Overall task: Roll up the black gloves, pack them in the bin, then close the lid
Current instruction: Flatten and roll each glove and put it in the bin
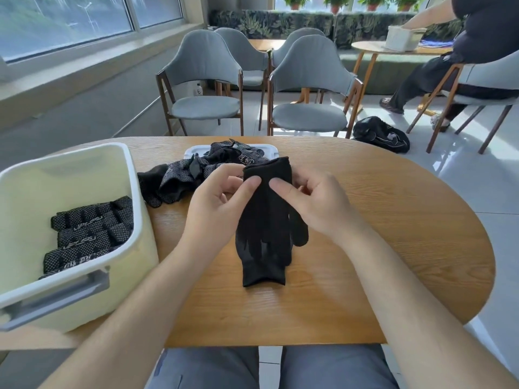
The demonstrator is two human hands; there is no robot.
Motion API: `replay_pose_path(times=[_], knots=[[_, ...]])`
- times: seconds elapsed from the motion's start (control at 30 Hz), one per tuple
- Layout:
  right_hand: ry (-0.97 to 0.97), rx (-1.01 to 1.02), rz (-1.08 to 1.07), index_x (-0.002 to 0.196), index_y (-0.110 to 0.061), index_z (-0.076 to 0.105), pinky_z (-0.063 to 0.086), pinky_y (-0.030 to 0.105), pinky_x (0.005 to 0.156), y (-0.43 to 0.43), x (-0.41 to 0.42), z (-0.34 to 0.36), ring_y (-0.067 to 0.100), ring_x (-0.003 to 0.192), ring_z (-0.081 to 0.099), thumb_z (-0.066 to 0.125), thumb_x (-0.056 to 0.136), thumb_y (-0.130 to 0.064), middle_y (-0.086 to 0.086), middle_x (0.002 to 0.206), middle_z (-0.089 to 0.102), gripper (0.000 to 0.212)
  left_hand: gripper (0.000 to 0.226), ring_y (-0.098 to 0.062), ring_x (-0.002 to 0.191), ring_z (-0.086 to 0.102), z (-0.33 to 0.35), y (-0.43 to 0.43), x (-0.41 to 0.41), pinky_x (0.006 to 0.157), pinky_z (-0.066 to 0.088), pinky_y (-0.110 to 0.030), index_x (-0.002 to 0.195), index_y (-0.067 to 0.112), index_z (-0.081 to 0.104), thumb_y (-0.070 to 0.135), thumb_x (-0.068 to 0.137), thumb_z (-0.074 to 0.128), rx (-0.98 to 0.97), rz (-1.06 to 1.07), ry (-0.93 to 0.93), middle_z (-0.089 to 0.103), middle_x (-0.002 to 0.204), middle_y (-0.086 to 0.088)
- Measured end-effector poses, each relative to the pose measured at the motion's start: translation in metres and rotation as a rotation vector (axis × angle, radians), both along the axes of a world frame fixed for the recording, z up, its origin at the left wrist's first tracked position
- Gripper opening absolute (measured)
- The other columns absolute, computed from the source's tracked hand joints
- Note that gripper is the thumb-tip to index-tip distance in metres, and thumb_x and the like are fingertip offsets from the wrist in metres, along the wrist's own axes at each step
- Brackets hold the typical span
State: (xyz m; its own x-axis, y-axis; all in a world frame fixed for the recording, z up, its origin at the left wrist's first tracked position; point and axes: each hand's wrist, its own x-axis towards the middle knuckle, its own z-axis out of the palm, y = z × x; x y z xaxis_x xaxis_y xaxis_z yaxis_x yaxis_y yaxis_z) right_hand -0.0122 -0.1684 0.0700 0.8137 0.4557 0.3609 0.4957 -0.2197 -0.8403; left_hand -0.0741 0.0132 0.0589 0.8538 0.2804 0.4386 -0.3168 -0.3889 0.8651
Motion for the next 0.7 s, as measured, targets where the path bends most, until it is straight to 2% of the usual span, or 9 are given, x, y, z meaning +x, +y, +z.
replay_pose_path(times=[0.07, 0.13, 0.2, 0.27, 0.33, 0.4, 0.5, 0.6, 0.7], knots=[[0.048, -0.003, 0.017, 0.112, -0.022, 0.07, 0.059, 0.025, 0.072, 0.002, 0.002, 0.004, 0.009, 0.085, 0.075, 0.063, 0.102, -0.03, -0.007, 0.092, 0.079, 0.015, 0.015, -0.003, 0.062, 0.048, 0.004, 0.003, 0.0, 0.062, 0.039, -0.014, 0.081, 0.037, 0.062, 0.034, 0.093, 0.071, 0.083, 0.052, -0.008, 0.061, 0.072, 0.022], [0.039, -0.081, -0.03, 0.102, -0.018, 0.072, 0.06, 0.03, 0.071, 0.004, 0.01, 0.002, 0.013, 0.08, 0.073, 0.062, 0.1, -0.039, -0.001, 0.089, 0.077, 0.022, 0.019, -0.002, 0.064, 0.046, 0.005, 0.007, 0.006, 0.063, 0.036, -0.011, 0.078, 0.036, 0.061, 0.033, 0.093, 0.072, 0.196, 0.112, 0.033, 0.057, 0.074, 0.019], [0.031, -0.208, -0.077, 0.092, -0.01, 0.07, 0.057, 0.035, 0.066, 0.007, 0.019, 0.0, 0.018, 0.07, 0.067, 0.062, 0.097, -0.048, 0.01, 0.083, 0.073, 0.038, 0.011, -0.001, 0.063, 0.048, 0.007, 0.01, 0.017, 0.061, 0.037, -0.01, 0.084, 0.032, 0.065, 0.032, 0.091, 0.073, 0.203, 0.141, 0.106, 0.058, 0.077, 0.016], [0.038, -0.262, -0.125, 0.089, -0.008, 0.071, 0.048, 0.023, 0.059, 0.011, 0.029, 0.007, 0.01, 0.062, 0.059, 0.066, 0.097, -0.04, 0.011, 0.079, 0.07, 0.033, 0.004, 0.0, 0.062, 0.055, 0.014, 0.009, 0.031, 0.058, 0.04, -0.009, 0.096, 0.032, 0.068, 0.031, 0.093, 0.071, 0.167, 0.127, 0.139, 0.061, 0.079, 0.015], [-0.011, -0.234, -0.18, 0.089, -0.022, 0.073, 0.044, 0.015, 0.059, 0.016, 0.039, 0.02, 0.001, 0.067, 0.061, 0.067, 0.099, -0.032, -0.003, 0.081, 0.07, 0.015, 0.008, -0.004, 0.064, 0.064, 0.028, 0.005, 0.045, 0.057, 0.046, -0.013, 0.102, 0.03, 0.067, 0.028, 0.095, 0.068, 0.098, 0.113, 0.107, 0.064, 0.085, 0.013], [-0.106, -0.174, -0.225, 0.092, -0.035, 0.068, 0.043, 0.008, 0.061, 0.019, 0.045, 0.037, -0.004, 0.074, 0.063, 0.065, 0.099, -0.027, -0.015, 0.089, 0.068, 0.012, 0.008, -0.007, 0.069, 0.07, 0.042, 0.0, 0.051, 0.06, 0.051, -0.016, 0.104, 0.025, 0.066, 0.024, 0.096, 0.065, 0.055, 0.123, 0.05, 0.067, 0.094, 0.011], [-0.21, -0.115, -0.229, 0.106, -0.026, 0.072, 0.049, 0.008, 0.067, 0.017, 0.043, 0.044, -0.003, 0.083, 0.065, 0.066, 0.099, -0.023, -0.016, 0.096, 0.07, 0.01, 0.011, -0.006, 0.079, 0.071, 0.042, -0.002, 0.045, 0.067, 0.056, -0.019, 0.105, 0.02, 0.067, 0.017, 0.095, 0.066, 0.07, 0.105, -0.054, 0.069, 0.101, 0.007], [-0.253, -0.175, -0.152, 0.102, -0.027, 0.073, 0.053, 0.013, 0.072, 0.006, 0.024, 0.018, 0.0, 0.087, 0.065, 0.07, 0.095, -0.022, -0.017, 0.096, 0.069, 0.01, 0.013, -0.009, 0.092, 0.067, 0.007, 0.005, 0.02, 0.077, 0.052, -0.016, 0.101, 0.017, 0.07, 0.01, 0.09, 0.073, 0.183, 0.017, -0.106, 0.068, 0.102, 0.007], [-0.32, -0.254, -0.087, 0.101, -0.021, 0.075, 0.051, 0.016, 0.072, -0.006, -0.002, -0.038, 0.005, 0.085, 0.065, 0.071, 0.091, -0.015, -0.01, 0.095, 0.068, 0.012, 0.015, -0.011, 0.106, 0.064, -0.052, 0.023, -0.006, 0.087, 0.052, -0.028, 0.098, 0.015, 0.073, 0.007, 0.086, 0.078, 0.379, -0.124, -0.055, 0.068, 0.109, 0.007]])
